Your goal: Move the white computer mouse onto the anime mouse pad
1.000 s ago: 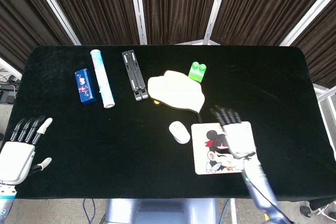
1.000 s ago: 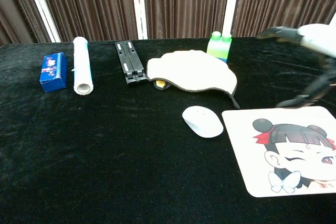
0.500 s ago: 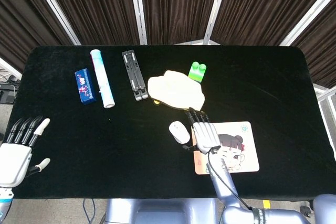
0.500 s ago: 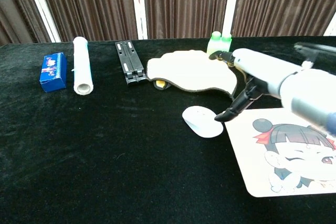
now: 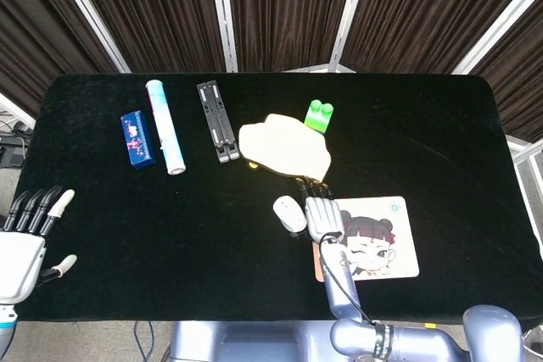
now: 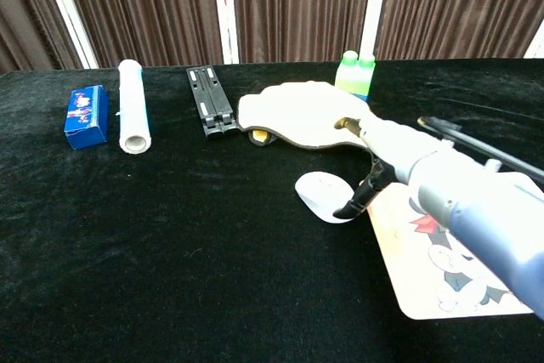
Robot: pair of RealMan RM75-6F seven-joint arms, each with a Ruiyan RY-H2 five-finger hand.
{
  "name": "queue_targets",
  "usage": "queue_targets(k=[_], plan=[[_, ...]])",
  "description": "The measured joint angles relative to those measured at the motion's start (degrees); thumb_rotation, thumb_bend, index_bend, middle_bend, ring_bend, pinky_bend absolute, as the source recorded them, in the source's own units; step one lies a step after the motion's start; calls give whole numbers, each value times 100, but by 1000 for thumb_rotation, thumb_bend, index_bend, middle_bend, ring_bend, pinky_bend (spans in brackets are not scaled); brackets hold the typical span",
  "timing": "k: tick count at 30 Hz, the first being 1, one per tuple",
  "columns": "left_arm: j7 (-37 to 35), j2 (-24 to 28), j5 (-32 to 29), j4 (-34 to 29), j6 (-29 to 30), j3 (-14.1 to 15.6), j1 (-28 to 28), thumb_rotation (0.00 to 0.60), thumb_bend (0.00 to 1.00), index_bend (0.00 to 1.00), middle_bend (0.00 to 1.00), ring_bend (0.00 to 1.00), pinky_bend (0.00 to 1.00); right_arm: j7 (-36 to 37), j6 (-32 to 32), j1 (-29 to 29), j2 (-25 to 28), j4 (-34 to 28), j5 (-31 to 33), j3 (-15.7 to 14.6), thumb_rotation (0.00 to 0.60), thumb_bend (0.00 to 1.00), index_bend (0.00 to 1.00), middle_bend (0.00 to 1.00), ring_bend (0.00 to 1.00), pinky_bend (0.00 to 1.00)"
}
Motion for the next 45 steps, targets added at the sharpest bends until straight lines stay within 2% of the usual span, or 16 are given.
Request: queue_targets(k=[10,27,30,35,37,45], plan=[[107,48,-53,-58,-146,-145,95,600,127,0,0,0,0,170,-205,179,-479,810,235,67,600,97,20,0,0,0],[98,91,8,-113,-393,-319,198,600,128,0,0,0,0,449,-245,258,-678,1075,202,269,600,102,33,0,0,0],[92,94,7,-117,-417,-336,208,600,126,0,0,0,0,467,-272,285,-706,1189,217,313,600,119,75,0,0,0],[84,106,21,-125,-493,-348,209,600,127,0,0,0,0,458,-251,323,-749,1373,179,327,600,143,259,3,0,0],[72,114,27,-131,-518,-351,213,600,128,0,0,0,0,433,-159,329,-790,1508,114,302,600,144,295,14,0,0],[95,162,34,-186,-679,-358,222,600,126,0,0,0,0,175,18,290,-872,1655,201,280,600,143,316,27,0,0]])
